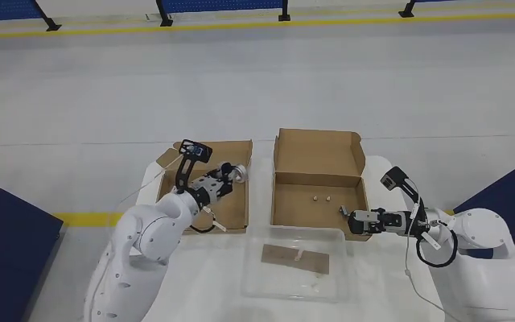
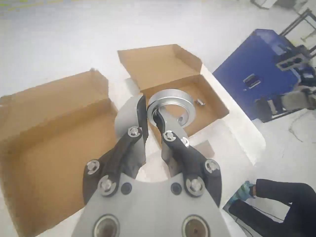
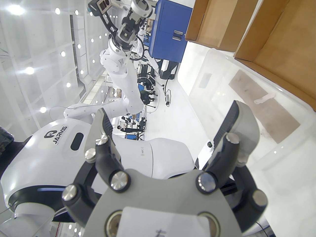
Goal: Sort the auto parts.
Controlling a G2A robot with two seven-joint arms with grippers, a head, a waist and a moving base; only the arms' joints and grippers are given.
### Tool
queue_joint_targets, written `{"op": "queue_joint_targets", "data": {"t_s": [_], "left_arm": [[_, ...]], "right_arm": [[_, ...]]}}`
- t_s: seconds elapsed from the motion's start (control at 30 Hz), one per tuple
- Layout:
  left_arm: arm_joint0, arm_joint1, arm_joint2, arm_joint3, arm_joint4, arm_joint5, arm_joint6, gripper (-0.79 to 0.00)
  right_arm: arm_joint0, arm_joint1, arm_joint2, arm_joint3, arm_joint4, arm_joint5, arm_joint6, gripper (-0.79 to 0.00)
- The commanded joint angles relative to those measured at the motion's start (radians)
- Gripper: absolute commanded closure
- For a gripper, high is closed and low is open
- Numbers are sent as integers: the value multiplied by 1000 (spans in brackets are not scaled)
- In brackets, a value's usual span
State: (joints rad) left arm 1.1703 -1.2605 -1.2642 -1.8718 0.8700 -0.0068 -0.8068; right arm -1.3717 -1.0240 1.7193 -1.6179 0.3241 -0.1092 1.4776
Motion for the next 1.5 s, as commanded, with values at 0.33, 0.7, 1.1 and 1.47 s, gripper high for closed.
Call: {"op": "queue_joint_targets", "data": {"t_s": [0.33, 0.7, 1.1, 1.47], "left_arm": [[-21, -2, 27, 29, 55, 92, -49, 0], [-277, -34, 159, 345, 136, 407, -461, 0], [-287, -39, 173, 383, 131, 413, -445, 0], [-526, -95, 284, 761, 93, 475, -545, 0]], "right_arm": [[0, 0, 0, 0, 0, 0, 0, -785], [0, 0, 0, 0, 0, 0, 0, -785], [0, 0, 0, 0, 0, 0, 0, -785], [0, 0, 0, 0, 0, 0, 0, -785]]}}
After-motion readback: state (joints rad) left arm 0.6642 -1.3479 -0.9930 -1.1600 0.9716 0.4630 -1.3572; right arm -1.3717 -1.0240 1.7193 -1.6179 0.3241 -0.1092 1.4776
